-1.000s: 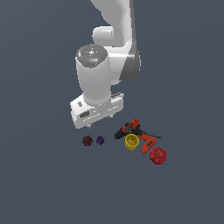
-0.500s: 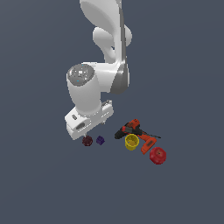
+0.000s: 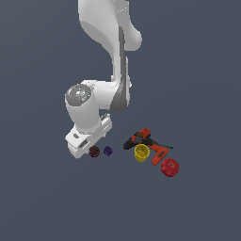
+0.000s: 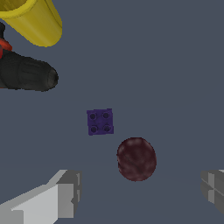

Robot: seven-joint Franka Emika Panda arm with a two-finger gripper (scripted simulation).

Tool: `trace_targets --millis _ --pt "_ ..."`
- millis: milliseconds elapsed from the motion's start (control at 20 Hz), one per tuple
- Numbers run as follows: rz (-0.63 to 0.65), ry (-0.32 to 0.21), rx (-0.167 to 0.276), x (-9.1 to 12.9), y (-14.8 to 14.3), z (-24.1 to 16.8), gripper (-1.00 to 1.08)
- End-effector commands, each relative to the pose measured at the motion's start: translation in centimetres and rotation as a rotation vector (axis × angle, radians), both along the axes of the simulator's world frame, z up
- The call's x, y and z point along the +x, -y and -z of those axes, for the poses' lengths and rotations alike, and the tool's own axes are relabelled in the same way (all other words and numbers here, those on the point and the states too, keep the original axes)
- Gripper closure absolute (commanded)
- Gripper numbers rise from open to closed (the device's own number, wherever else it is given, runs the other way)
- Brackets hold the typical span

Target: Pick up a designated object from a clutter of objects.

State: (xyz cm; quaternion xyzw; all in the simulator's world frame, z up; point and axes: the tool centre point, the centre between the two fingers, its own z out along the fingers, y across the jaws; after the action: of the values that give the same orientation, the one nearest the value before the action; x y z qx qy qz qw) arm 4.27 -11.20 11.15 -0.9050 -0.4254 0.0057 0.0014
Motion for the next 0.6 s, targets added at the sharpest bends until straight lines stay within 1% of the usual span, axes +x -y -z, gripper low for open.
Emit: trace_targets --millis 0,250,550 --pt "-0.041 0.004 0.001 0.0 0.6 0.9 -0.92" --pt "-0.098 0.008 0.002 -0.1 1.6 2.3 -0.92" --pt "-0.134 0.011 0.003 -0.1 2.2 3.2 -0.92"
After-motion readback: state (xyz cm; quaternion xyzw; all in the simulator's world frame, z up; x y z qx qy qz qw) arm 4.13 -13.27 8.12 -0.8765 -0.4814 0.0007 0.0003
